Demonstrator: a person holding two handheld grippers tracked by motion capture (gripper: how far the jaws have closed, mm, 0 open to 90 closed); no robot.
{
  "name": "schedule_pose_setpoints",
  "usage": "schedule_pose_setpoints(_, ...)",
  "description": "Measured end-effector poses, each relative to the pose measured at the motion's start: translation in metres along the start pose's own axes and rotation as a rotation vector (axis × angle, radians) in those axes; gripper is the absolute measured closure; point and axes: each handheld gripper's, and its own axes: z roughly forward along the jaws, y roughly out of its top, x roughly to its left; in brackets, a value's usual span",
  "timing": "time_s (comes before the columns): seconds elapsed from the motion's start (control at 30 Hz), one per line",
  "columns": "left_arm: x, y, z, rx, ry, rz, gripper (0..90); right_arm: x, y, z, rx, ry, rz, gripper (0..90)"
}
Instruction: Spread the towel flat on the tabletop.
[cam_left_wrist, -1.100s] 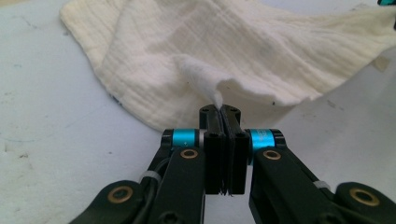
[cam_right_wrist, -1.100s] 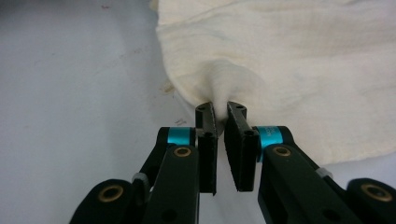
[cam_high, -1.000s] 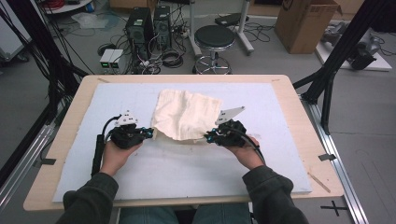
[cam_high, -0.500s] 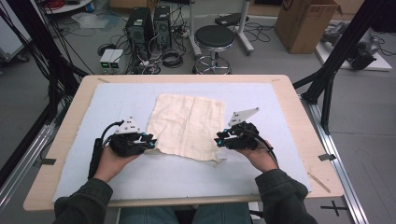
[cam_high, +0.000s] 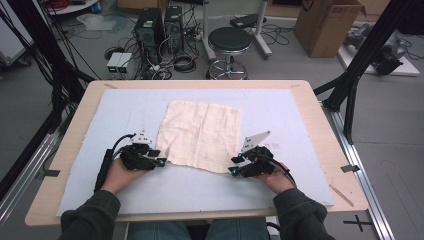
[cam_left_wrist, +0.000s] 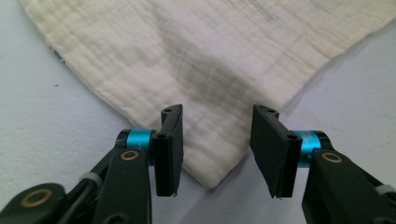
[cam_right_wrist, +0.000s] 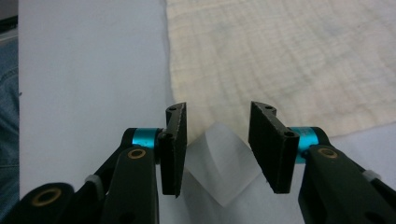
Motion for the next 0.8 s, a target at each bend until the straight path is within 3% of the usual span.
schedule_pose_setpoints(0.13, -0.001, 0.000, -0.001, 0.005, 0.007, 0.015, 60.4, 0.002, 0.000, 0.006, 0.030, 0.006, -0.025, 59.4)
schedule_pose_setpoints(0.27, -0.002, -0.001, 0.000, 0.008, -0.004, 0.037, 77.9, 0.004, -0.001, 0.011, 0.052, 0.032, -0.046, 75.8)
schedule_pose_setpoints(0.37, -0.004, 0.000, -0.001, 0.015, -0.016, 0.057, 84.6, 0.003, -0.001, 0.011, 0.050, 0.047, -0.044, 80.9)
schedule_pose_setpoints(0.4, -0.005, 0.000, -0.002, 0.011, -0.012, 0.066, 87.6, 0.002, -0.001, 0.009, 0.047, 0.048, -0.044, 87.4)
schedule_pose_setpoints(0.8, -0.016, -0.011, -0.027, -0.033, -0.004, 0.114, 88.2, -0.003, -0.013, -0.019, 0.001, 0.039, 0.001, 88.4)
